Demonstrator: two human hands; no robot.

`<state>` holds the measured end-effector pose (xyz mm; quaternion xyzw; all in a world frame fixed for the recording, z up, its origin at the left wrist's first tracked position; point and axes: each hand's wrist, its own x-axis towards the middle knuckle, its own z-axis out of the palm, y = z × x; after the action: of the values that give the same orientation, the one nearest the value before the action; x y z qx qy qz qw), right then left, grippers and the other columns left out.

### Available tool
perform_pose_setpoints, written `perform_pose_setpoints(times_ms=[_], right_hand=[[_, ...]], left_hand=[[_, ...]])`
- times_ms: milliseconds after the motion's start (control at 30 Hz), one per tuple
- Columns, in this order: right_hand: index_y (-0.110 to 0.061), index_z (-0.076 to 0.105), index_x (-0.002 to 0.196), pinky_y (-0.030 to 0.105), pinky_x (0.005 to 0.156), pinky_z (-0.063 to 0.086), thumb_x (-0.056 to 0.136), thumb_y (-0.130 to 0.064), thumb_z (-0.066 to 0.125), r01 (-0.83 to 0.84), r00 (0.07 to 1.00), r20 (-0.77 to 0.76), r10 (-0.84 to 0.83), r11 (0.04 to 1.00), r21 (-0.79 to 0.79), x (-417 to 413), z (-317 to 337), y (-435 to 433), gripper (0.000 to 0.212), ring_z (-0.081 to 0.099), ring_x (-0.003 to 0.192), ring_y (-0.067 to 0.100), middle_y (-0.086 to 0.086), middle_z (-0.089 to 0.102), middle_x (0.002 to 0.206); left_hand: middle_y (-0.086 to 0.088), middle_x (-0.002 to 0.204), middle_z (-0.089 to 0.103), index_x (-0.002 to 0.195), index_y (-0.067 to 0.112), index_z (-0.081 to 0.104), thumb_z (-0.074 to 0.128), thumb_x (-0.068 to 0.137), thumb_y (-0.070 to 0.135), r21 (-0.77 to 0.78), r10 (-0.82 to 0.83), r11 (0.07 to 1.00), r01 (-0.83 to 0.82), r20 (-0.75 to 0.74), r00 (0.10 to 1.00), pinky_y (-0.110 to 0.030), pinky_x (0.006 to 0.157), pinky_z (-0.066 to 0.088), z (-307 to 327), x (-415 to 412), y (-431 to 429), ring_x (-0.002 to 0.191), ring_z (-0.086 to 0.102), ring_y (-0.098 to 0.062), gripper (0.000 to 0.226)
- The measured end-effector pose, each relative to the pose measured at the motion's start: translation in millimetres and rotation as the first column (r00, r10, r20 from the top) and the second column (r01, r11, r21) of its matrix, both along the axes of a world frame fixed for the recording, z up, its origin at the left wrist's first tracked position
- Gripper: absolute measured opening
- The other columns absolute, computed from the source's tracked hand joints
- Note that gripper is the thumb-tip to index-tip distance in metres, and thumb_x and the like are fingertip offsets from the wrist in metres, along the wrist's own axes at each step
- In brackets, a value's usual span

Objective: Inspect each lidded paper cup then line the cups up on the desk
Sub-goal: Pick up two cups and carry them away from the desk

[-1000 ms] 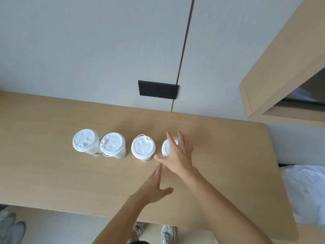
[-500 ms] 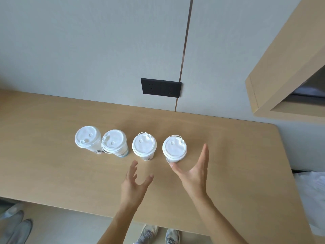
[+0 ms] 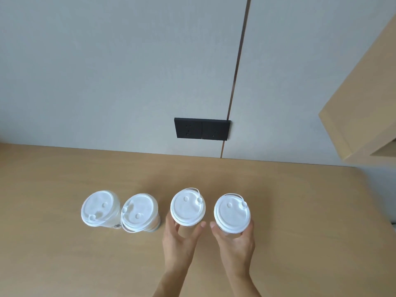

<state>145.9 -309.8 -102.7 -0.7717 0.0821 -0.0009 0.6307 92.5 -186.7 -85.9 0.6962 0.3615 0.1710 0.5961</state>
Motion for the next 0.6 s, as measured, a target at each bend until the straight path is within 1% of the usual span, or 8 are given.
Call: perform_pose_setpoints(times_ms=[67,167,267,367,433,500,567,600], right_hand=[[-0.044,0.055,0.128,0.033,0.098,0.053,0.065,-0.017,0.098,0.016,1.000,0.000,-0.016,1.000,0.004,1.9,5.8,2.2,0.081,0.064,0.110,-0.001,-0.020,0.069,0.116],[-0.048,0.054,0.127,0.022,0.094,0.049,0.066,-0.017,0.097,0.060,0.998,0.007,-0.060,0.998,0.014,3.1,16.1,-5.0,0.080,0.064,0.111,-0.001,-0.024,0.068,0.116],[-0.037,0.056,0.132,0.023,0.096,0.050,0.067,-0.017,0.097,0.124,0.992,0.018,-0.125,0.992,0.023,1.9,30.0,-22.0,0.079,0.064,0.115,0.000,-0.019,0.069,0.120],[-0.034,0.058,0.134,0.028,0.098,0.051,0.068,-0.017,0.097,0.211,0.977,0.022,-0.212,0.977,0.033,-0.3,42.7,-46.9,0.078,0.065,0.117,0.005,-0.019,0.069,0.121],[-0.034,0.058,0.133,0.028,0.096,0.053,0.068,-0.016,0.097,0.290,0.956,0.032,-0.291,0.956,0.036,-4.2,48.5,-69.7,0.078,0.067,0.115,0.007,-0.018,0.070,0.120],[-0.036,0.058,0.130,0.019,0.092,0.053,0.069,-0.012,0.096,0.361,0.931,0.043,-0.362,0.932,0.031,-10.8,54.5,-96.4,0.076,0.068,0.111,0.006,-0.017,0.071,0.117],[-0.042,0.058,0.124,0.008,0.085,0.050,0.068,-0.012,0.096,0.429,0.902,0.041,-0.430,0.903,0.022,-19.4,57.7,-124.1,0.074,0.069,0.108,0.004,-0.018,0.072,0.113],[-0.045,0.057,0.121,0.007,0.084,0.049,0.067,-0.013,0.097,0.467,0.883,0.035,-0.467,0.884,0.023,-24.3,58.1,-139.2,0.074,0.068,0.108,0.002,-0.019,0.071,0.112]], left_hand=[[0.036,0.131,0.059,0.135,0.043,0.050,0.093,0.071,0.036,-0.004,-0.020,1.000,0.020,0.001,1.000,-0.028,0.103,0.048,2.7,5.8,4.1,0.122,0.055,0.013,0.077],[0.035,0.124,0.062,0.131,0.042,0.054,0.094,0.069,0.038,0.007,-0.089,0.996,0.089,0.002,0.996,-0.024,0.098,0.050,11.8,15.8,4.0,0.115,0.059,0.014,0.074],[0.037,0.115,0.063,0.117,0.049,0.056,0.094,0.068,0.036,0.034,-0.184,0.982,0.184,0.012,0.983,-0.019,0.092,0.050,24.9,26.5,-6.6,0.109,0.062,0.014,0.064],[0.034,0.109,0.066,0.110,0.046,0.057,0.095,0.067,0.037,0.024,-0.275,0.961,0.274,0.020,0.961,-0.020,0.088,0.051,36.5,37.5,-27.9,0.110,0.066,0.007,0.057],[0.031,0.111,0.068,0.116,0.048,0.057,0.094,0.068,0.038,0.020,-0.355,0.935,0.354,0.032,0.934,-0.017,0.086,0.050,44.9,45.0,-49.8,0.111,0.065,0.007,0.061],[0.029,0.117,0.067,0.122,0.053,0.055,0.093,0.070,0.035,0.033,-0.444,0.896,0.443,0.052,0.895,-0.015,0.088,0.049,50.8,49.4,-76.2,0.111,0.063,0.010,0.067],[0.028,0.119,0.068,0.126,0.052,0.055,0.093,0.072,0.028,0.035,-0.516,0.856,0.515,0.081,0.853,-0.014,0.092,0.050,53.8,50.5,-103.6,0.112,0.064,0.007,0.069],[0.029,0.120,0.067,0.127,0.050,0.056,0.092,0.073,0.026,0.038,-0.556,0.831,0.555,0.089,0.826,-0.011,0.091,0.050,55.6,49.9,-118.9,0.112,0.064,0.007,0.070]])
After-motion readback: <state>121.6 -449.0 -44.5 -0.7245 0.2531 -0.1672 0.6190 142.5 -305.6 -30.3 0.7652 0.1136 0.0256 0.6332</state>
